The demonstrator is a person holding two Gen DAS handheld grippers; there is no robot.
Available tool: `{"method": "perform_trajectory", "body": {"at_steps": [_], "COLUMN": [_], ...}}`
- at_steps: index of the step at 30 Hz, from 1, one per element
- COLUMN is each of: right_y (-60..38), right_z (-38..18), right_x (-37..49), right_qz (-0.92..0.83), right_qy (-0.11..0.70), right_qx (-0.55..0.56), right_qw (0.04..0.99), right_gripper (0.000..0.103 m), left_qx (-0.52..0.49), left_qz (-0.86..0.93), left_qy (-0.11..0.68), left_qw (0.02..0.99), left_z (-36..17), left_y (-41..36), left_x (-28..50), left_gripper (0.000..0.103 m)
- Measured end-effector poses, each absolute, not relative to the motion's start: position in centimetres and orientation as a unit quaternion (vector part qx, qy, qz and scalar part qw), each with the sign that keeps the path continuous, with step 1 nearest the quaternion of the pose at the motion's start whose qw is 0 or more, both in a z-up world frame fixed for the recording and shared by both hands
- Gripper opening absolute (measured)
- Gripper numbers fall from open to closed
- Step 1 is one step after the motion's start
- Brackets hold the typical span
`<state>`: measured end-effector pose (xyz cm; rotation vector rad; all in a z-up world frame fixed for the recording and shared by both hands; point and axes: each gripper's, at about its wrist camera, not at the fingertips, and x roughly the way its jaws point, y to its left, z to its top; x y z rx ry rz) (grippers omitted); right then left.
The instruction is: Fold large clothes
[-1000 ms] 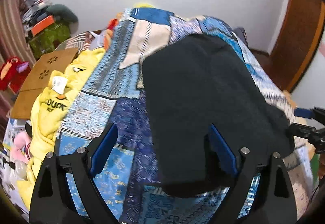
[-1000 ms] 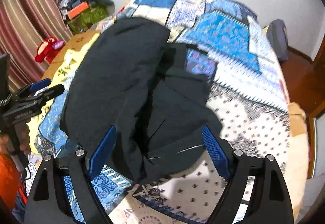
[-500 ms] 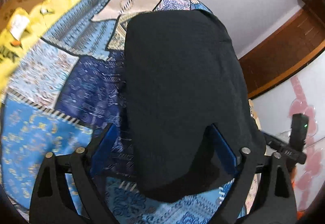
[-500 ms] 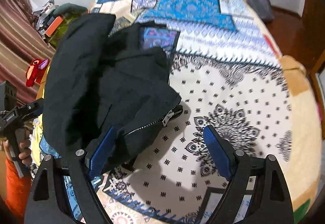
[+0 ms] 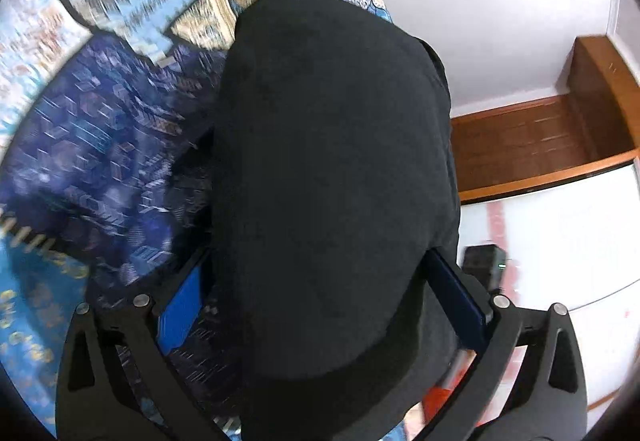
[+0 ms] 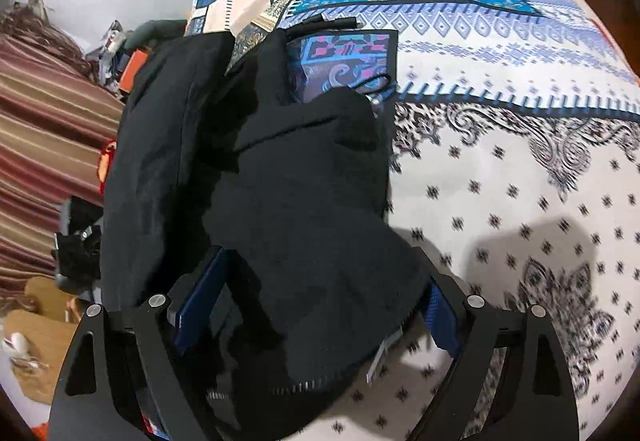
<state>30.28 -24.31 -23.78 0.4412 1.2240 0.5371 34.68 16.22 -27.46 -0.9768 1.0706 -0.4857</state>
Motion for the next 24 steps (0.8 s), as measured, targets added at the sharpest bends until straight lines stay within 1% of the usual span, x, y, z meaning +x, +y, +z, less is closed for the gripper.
{"method": "perform_trajectory", "body": {"at_steps": [3, 5, 6, 7, 8, 9, 11, 13, 14, 17, 19, 24], "right_y": [-23.8, -23.4, -23.2, -22.9, -22.9, -22.8, -22.5, -22.2, -22.0, -20.5, -19.6, -16.7], "right_z": [-24.2, -24.1, -24.0, -23.8, -23.6, -23.5, -22.8, -21.5, -20.9, -18.2, -16.8, -13.0], "right_x": [31.1, 31.4, 31.4, 31.2, 31.1, 31.1, 31.2, 30.7, 30.5, 29.6, 29.4, 30.5], "right_qz": [0.258, 0.265, 0.268, 0.274, 0.28, 0.289, 0.297, 0.31, 0.314, 0.318, 0.319, 0.327], "right_qy": [0.563, 0.559, 0.558, 0.555, 0.554, 0.553, 0.547, 0.529, 0.522, 0.507, 0.499, 0.473], "right_qx": [0.211, 0.208, 0.203, 0.196, 0.194, 0.197, 0.201, 0.194, 0.188, 0.149, 0.136, 0.128], "right_qw": [0.757, 0.758, 0.759, 0.761, 0.76, 0.756, 0.757, 0.766, 0.77, 0.787, 0.794, 0.808], "right_gripper": [0.088, 0.085, 0.082, 0.073, 0.059, 0.053, 0.031, 0.018, 0.015, 0.013, 0.013, 0.012], "left_qx": [-0.462, -0.459, -0.456, -0.454, -0.449, -0.443, -0.429, -0.412, -0.392, -0.344, -0.331, -0.305], "left_qz": [-0.234, -0.236, -0.235, -0.234, -0.231, -0.228, -0.221, -0.218, -0.219, -0.223, -0.225, -0.223], "left_qy": [0.484, 0.484, 0.483, 0.482, 0.48, 0.478, 0.477, 0.478, 0.476, 0.454, 0.437, 0.4], "left_qw": [0.705, 0.706, 0.709, 0.712, 0.717, 0.723, 0.734, 0.744, 0.756, 0.791, 0.806, 0.835], "left_z": [-28.2, -28.0, -27.8, -27.6, -27.3, -26.8, -25.9, -24.8, -23.8, -20.6, -18.4, -13.1], "left_y": [16.2, 16.1, 15.9, 15.8, 15.6, 15.4, 14.6, 14.1, 13.7, 12.9, 13.0, 14.7], "left_x": [35.4, 35.7, 35.7, 35.7, 35.6, 35.6, 35.7, 35.9, 35.8, 35.4, 35.2, 35.1], "left_gripper": [0.103, 0.103, 0.103, 0.103, 0.102, 0.1, 0.096, 0.091, 0.09, 0.086, 0.083, 0.081]}}
